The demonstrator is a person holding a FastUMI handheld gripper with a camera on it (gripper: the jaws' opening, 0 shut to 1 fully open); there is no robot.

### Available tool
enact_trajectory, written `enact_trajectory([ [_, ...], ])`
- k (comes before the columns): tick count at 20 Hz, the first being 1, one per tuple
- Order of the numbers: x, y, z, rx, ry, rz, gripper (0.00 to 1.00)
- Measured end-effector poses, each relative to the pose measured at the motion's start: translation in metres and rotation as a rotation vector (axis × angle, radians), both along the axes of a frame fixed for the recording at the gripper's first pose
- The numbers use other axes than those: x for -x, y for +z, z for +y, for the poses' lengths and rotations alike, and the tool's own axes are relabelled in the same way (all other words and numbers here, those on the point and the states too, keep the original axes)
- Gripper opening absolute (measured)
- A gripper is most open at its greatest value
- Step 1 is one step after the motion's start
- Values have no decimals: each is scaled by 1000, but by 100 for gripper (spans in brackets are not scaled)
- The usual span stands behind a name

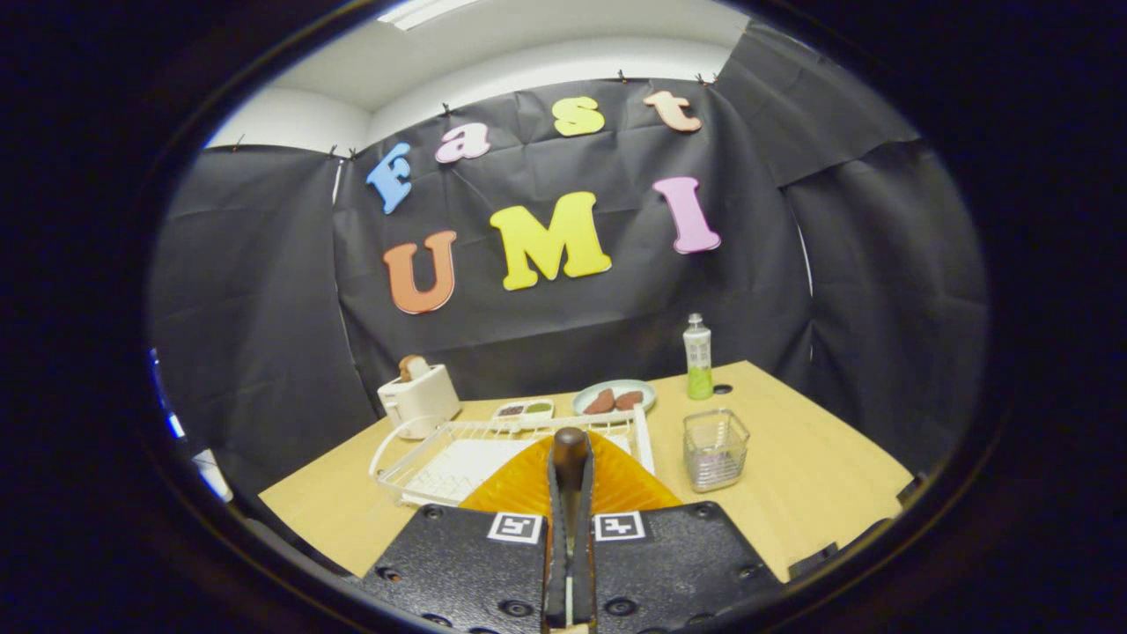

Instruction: Take the plate from the dish rack, then take the spoon from the basket and place it into the plate.

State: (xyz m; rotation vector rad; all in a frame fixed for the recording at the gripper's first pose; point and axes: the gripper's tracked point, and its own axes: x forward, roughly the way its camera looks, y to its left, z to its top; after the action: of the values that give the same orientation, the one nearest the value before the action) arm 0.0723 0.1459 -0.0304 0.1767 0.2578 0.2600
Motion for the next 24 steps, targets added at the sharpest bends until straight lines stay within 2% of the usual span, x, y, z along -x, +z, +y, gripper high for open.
enact_trajectory([
  [6,3,-28,45,-94,25,44,8],
  [14,6,-56,63,-159,17,89,13],
  [19,8,-54,47,-133,-10,66,20],
  [20,9,-51,40,-134,-23,61,23],
  [21,13,-45,35,-145,-31,45,31],
  [22,13,-39,28,-148,-48,23,32],
  [24,14,-32,15,-127,-65,-13,41],
])
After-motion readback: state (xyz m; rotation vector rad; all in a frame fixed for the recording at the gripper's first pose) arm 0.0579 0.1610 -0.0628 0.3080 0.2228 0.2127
